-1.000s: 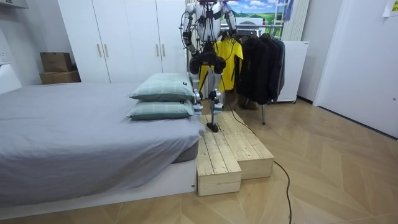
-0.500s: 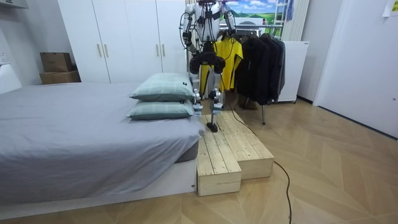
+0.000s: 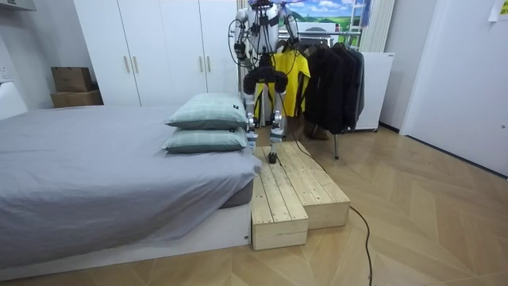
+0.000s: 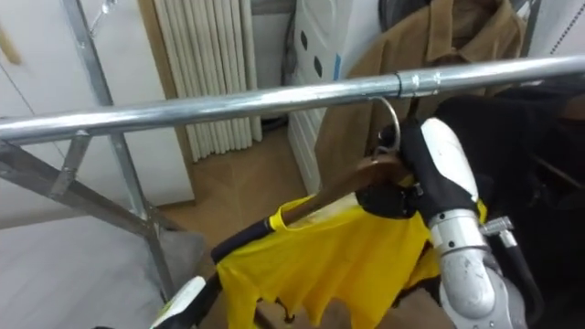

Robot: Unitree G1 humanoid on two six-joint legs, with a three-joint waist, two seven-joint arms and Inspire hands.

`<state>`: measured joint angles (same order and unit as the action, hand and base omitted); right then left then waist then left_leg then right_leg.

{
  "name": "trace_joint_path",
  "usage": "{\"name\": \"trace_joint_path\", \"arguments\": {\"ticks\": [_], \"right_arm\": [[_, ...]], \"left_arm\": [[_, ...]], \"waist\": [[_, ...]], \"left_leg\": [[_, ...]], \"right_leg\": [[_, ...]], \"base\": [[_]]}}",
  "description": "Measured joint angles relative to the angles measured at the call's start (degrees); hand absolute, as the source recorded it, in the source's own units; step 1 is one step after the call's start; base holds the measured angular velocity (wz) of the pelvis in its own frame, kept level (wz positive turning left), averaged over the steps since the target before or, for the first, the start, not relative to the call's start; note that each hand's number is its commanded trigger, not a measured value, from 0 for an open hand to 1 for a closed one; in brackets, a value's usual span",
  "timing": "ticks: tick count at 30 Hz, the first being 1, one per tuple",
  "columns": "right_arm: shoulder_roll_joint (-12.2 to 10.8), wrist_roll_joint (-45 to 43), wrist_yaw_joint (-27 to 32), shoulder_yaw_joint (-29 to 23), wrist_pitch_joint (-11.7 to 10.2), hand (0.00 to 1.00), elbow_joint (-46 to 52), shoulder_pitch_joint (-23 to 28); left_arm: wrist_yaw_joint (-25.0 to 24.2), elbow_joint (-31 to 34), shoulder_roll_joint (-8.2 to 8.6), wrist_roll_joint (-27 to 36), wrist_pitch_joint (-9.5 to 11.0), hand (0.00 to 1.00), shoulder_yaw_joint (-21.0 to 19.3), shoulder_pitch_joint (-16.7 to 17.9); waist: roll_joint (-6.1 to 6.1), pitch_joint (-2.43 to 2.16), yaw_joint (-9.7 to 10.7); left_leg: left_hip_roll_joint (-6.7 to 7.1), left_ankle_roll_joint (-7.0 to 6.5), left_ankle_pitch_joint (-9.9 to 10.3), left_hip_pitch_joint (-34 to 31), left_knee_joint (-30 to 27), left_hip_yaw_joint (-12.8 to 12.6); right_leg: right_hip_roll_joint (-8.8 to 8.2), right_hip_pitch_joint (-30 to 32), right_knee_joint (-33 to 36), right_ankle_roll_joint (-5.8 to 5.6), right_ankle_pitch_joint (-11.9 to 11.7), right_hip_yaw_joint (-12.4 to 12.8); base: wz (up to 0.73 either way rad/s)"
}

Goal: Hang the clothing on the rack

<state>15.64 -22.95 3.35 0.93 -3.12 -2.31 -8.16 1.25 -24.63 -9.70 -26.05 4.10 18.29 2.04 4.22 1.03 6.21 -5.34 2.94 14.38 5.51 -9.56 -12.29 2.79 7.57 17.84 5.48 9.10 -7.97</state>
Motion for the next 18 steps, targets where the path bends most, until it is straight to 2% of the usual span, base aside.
{"name": "trace_joint_path", "arguments": {"ticks": [4, 6, 9, 12, 18], "right_arm": [[0.0, 5.0, -1.5, -0.1, 0.0, 1.00, 0.0, -0.1], [0.1, 9.6, -1.6, -0.1, 0.0, 1.00, 0.0, -0.1], [0.1, 13.9, -1.7, 0.0, 0.0, 1.00, -0.1, -0.3], [0.1, 15.5, -1.7, 0.1, 0.0, 1.00, -1.5, -0.9], [0.1, 15.7, -1.6, 0.2, 0.0, 1.00, -1.9, -2.0]], "left_arm": [[-0.2, 0.0, -0.25, -1.2, 0.0, 0.00, 0.0, 0.0], [-0.2, 1.3, -1.05, -1.1, 0.0, 0.00, -0.1, 0.1], [-0.1, 2.7, -1.38, -1.1, 0.0, 0.00, -0.1, 0.1], [-0.1, 2.9, -1.19, -1.1, 0.0, 0.00, 0.1, 0.1], [-0.1, 2.9, -1.15, -1.1, -0.4, 0.00, 0.8, 0.4]], "waist": [[0.26, 0.01, -1.4], [0.40, -0.04, -2.1], [0.45, -0.06, -3.2], [0.49, -0.03, -3.5], [0.51, 0.00, -3.8]], "left_leg": [[0.10, -0.06, 0.0, 1.3, 0.2, 0.2], [0.23, -0.11, 0.0, 1.4, 0.1, 0.3], [0.30, -0.21, -0.1, 1.3, 0.1, 0.9], [0.27, -0.36, -0.2, 1.2, 0.1, 1.6], [0.19, -0.27, -0.4, 1.3, 0.1, 1.7]], "right_leg": [[0.31, -2.6, -2.8, -0.33, -1.0, -0.2], [0.33, -3.5, -3.9, -0.45, -1.5, -0.8], [0.22, -3.6, -4.2, -0.48, -1.7, -1.6], [0.12, -4.0, -4.3, -0.48, -1.6, -2.4], [0.27, -4.6, -5.3, -0.47, -1.6, -2.4]], "base": [[0.03], [0.14], [0.10], [0.14], [0.02]]}}
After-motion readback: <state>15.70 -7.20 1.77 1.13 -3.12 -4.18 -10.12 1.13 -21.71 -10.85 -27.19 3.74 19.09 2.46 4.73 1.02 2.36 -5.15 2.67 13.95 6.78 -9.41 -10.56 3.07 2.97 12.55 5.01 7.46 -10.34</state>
